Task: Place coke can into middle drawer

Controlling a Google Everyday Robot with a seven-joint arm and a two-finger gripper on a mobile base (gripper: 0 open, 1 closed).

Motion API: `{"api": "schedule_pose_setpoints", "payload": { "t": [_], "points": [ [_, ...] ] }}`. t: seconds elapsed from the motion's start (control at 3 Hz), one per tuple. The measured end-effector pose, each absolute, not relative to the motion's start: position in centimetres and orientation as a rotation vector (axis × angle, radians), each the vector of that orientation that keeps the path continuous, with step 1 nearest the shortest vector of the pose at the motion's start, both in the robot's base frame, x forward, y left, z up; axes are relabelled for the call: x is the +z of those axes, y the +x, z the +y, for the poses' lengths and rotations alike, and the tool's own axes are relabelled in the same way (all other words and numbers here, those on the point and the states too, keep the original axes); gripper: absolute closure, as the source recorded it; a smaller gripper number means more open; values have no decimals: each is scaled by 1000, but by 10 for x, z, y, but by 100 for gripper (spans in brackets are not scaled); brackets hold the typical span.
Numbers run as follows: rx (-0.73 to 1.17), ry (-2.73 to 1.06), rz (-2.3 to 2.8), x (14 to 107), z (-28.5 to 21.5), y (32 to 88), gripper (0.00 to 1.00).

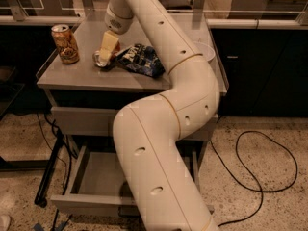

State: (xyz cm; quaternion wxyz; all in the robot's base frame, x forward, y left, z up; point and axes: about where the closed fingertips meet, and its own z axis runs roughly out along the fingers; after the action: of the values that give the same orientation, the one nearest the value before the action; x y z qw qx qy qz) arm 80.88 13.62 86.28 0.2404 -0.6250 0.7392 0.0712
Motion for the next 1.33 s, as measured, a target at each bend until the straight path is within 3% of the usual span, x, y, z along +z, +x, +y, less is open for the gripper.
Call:
{"api": "schedule_pose_setpoints", "payload": {
  "t": [0.67,1.33],
  "points": [
    [212,-1715,2020,856,145,810,0],
    [212,-1715,2020,856,145,810,41]
  ]
}}
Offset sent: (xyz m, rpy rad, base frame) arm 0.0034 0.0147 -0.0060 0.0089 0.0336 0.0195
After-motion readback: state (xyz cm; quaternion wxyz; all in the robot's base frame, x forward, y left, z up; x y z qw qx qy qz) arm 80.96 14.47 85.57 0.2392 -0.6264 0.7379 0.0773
